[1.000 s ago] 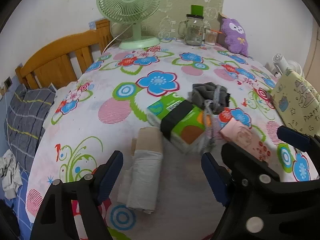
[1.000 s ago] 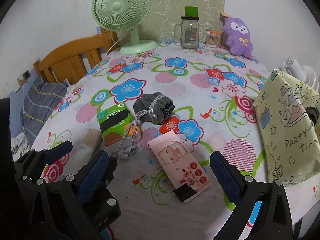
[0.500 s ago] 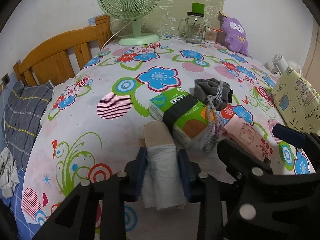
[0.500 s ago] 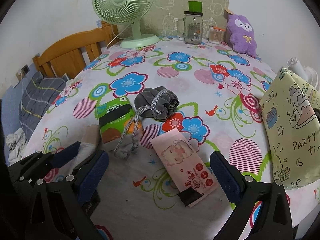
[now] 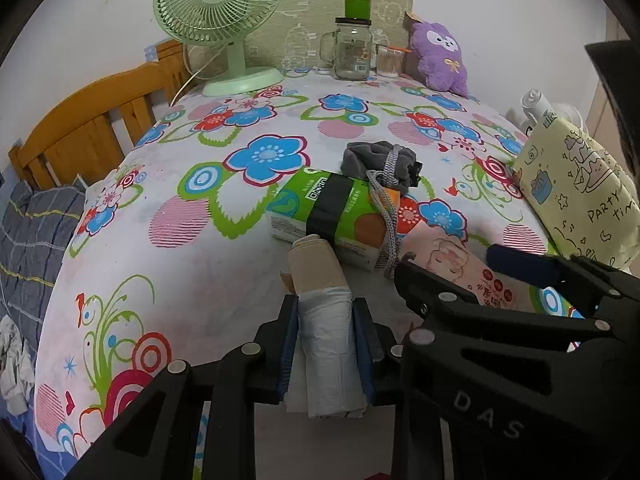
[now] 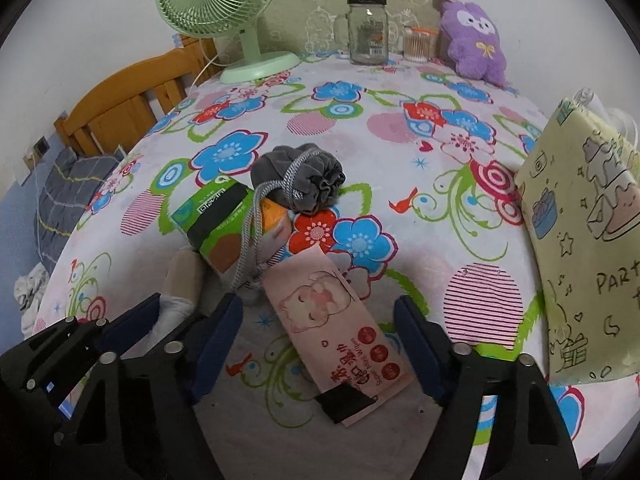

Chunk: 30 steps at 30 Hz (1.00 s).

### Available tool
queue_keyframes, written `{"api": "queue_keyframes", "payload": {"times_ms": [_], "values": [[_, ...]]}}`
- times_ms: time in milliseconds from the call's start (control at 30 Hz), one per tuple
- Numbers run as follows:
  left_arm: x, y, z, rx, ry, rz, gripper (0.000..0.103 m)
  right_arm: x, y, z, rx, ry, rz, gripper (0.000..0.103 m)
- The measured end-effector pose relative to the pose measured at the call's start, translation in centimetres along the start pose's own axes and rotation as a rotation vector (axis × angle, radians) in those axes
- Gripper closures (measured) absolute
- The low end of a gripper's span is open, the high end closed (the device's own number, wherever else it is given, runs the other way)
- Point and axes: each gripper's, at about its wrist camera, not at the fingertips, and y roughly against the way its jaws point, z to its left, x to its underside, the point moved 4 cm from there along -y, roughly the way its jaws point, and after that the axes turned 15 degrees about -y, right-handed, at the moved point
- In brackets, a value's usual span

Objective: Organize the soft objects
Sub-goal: 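Grasp the pink tissue pack with the right tool while the left tool holds the roll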

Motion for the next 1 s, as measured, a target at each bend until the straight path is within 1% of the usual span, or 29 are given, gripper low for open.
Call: {"api": "queue_keyframes", "payload": {"times_ms": [33, 133, 200, 333, 500, 1000], "values": [[-0.1, 0.0, -0.1, 0.001, -0.002, 0.001, 0.077, 0.0, 0.0, -0.1, -0.001, -0.001, 0.000, 0.037], [-0.3, -0.1, -0.3, -0.003, -0.006, 0.004, 0.077, -0.1, 0.0, -0.1, 0.006, 0.012, -0.005, 0.051], [-0.3, -0.1, -0.5, 0.003, -0.005, 0.006, 0.078, -0.1, 0.0, -0.1, 0.016, 0.011, -0.002, 0.056], [-0.4, 0.1, -1.1, 0.016, -0.017, 0.008, 0.080, -0.1, 0.4, -0.3, 0.025, 0.020, 0.001, 0.060], [-0.6, 1.0, -1.7, 0.018, -0.019, -0.012, 0.081, 0.0, 1.2, -0.8, 0.018, 0.011, -0.007, 0.061], [-2.4, 4.8, -3.0, -0.006, -0.024, -0.096, 0.081, -1.1, 5.4, -1.5, -0.006, 0.001, -0.090, 0.061]]}}
